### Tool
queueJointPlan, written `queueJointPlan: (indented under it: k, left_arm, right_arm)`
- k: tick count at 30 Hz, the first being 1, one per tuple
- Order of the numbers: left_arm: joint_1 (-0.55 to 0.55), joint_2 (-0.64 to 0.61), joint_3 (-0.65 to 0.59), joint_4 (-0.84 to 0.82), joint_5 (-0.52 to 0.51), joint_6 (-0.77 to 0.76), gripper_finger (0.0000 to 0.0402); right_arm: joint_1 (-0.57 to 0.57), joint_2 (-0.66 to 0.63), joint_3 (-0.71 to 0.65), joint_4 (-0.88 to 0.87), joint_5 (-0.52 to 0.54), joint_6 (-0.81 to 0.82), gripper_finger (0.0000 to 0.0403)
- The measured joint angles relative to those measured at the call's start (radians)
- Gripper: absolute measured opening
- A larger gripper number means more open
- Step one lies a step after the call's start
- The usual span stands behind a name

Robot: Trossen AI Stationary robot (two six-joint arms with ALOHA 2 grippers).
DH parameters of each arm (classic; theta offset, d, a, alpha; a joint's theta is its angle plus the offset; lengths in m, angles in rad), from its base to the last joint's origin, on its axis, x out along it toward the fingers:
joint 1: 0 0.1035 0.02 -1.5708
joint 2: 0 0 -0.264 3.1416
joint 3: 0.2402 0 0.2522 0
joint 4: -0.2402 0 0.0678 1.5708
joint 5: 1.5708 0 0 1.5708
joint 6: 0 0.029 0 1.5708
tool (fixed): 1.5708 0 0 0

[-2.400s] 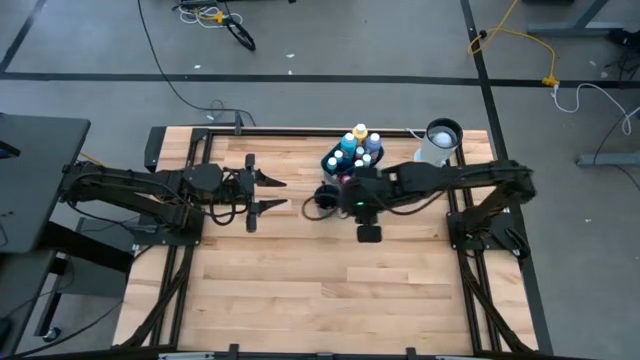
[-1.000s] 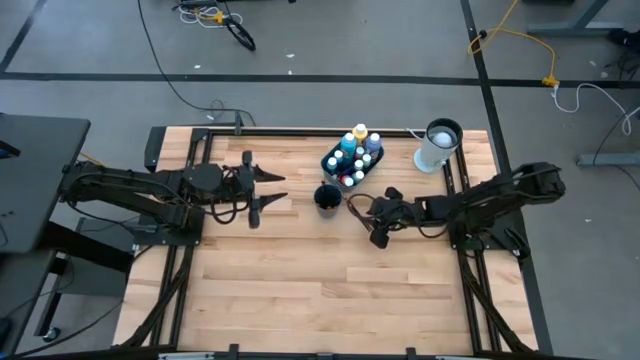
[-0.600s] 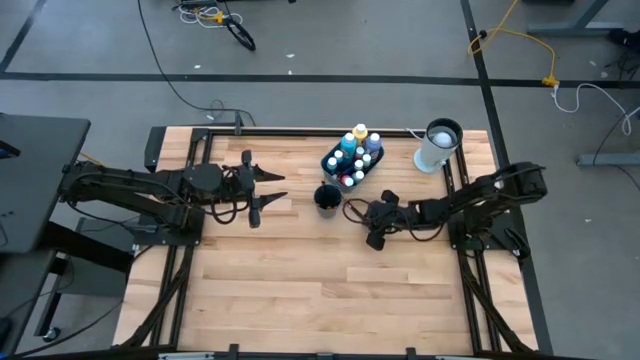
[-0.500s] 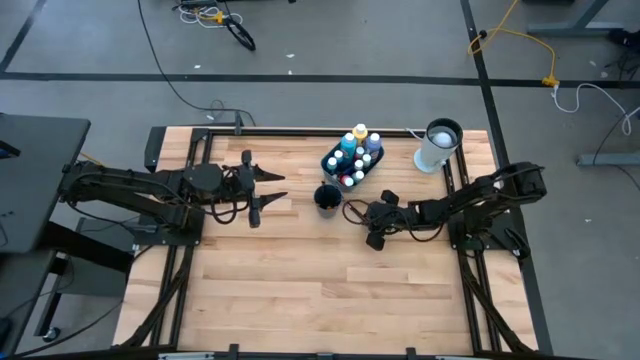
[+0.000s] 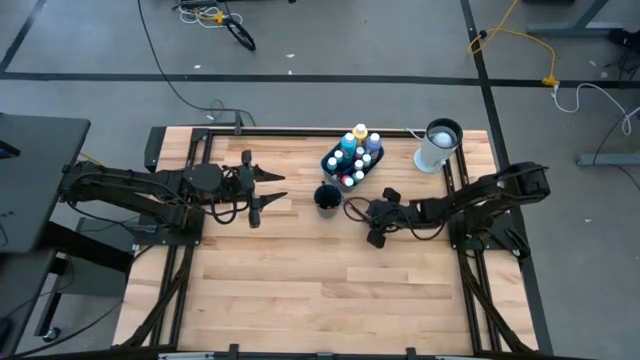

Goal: Pick & Place Paint Supplies
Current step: Put the silver paint brush into the blue cup

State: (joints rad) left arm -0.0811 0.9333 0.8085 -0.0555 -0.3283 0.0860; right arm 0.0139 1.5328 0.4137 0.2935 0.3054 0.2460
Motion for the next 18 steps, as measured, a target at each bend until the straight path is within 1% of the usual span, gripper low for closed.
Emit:
queueJointPlan:
  k: [4, 9, 18]
  left_arm:
    - [0.0, 0.0, 0.0, 0.0, 0.0, 0.0, 0.0189]
    - [0.0, 0.0, 0.0, 0.0, 0.0, 0.0, 0.0189]
    - [0.0, 0.0, 0.0, -0.001, 0.0, 0.0, 0.0189]
  right_arm:
    - [0.0, -0.033, 0.002, 0.016, 0.002, -0.007, 0.013]
    - [0.0, -0.027, 0.002, 0.027, -0.029, -0.013, 0.013]
    - [-0.008, -0.013, 0.002, -0.011, -0.018, 0.023, 0.0112]
